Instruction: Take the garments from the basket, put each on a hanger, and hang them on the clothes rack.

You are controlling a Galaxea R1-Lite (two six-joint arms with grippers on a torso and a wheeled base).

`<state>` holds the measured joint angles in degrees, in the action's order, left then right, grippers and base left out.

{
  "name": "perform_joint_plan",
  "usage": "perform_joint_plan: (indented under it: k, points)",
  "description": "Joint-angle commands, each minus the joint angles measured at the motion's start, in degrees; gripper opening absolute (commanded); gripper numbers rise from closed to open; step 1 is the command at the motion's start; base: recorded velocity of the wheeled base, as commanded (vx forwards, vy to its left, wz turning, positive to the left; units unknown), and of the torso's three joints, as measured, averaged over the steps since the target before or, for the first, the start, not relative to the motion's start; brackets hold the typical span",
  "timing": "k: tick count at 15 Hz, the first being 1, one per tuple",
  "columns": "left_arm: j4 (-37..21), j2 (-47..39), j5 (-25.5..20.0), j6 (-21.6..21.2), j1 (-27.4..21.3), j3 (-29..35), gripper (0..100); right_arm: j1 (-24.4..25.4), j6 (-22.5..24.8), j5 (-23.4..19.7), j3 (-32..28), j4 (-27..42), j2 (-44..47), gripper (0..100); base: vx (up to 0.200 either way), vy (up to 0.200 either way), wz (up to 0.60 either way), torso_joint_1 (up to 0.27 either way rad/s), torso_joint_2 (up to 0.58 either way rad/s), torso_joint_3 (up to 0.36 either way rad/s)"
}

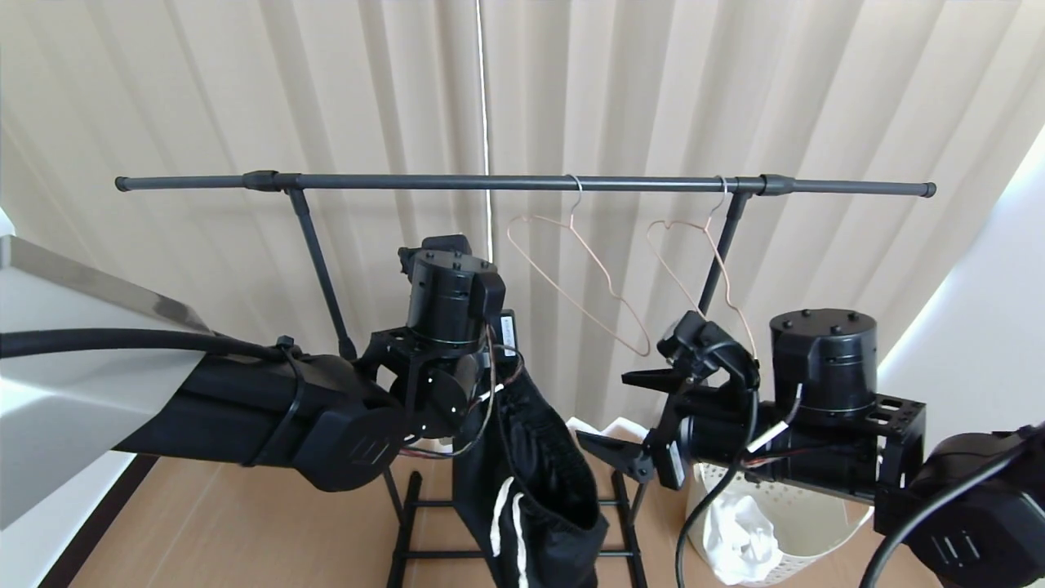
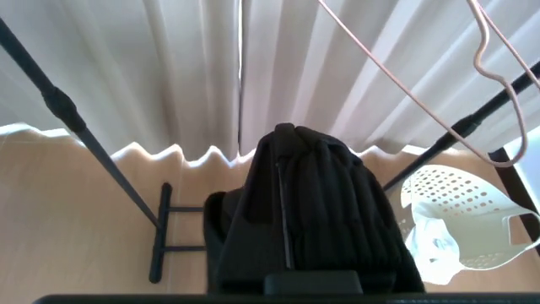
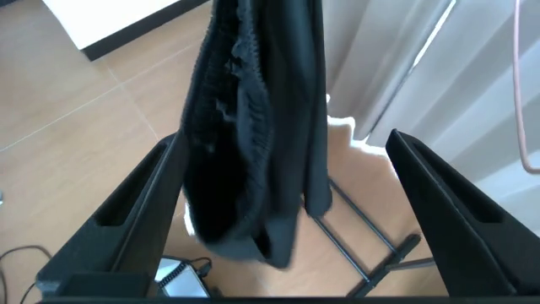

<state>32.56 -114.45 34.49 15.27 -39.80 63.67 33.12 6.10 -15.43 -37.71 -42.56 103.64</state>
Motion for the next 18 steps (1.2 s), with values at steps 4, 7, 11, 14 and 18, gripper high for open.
perform_joint_plan:
  k: [4,7,11,14,18]
  points:
    - [1.5,0.8,0.1,0.0,-2.8,-0.9,0,0.8,-0.5,0.8,-1.1,-2.8,9.6,100,0.0,0.0,0.0,0.0,0.0,0.0]
    - [1.5,0.7,0.1,0.0,-3.4,-0.9,0,1.1,-0.8,0.8,-1.4,-4.7,11.6,100,0.0,0.0,0.0,0.0,0.0,0.0]
    - [1.6,0.7,0.1,0.0,-3.4,-0.9,0,3.3,-2.5,1.0,-1.3,-7.4,13.9,100,0.0,0.0,0.0,0.0,0.0,0.0]
    - [1.6,0.7,0.1,0.0,-3.4,-0.9,0,3.4,-2.5,2.0,-1.7,-7.5,15.1,100,0.0,0.0,0.0,0.0,0.0,0.0]
    - [1.6,0.6,0.1,0.1,-4.1,-0.9,0,1.4,-2.4,2.0,-3.3,-7.5,19.1,100,0.0,0.0,0.0,0.0,0.0,0.0]
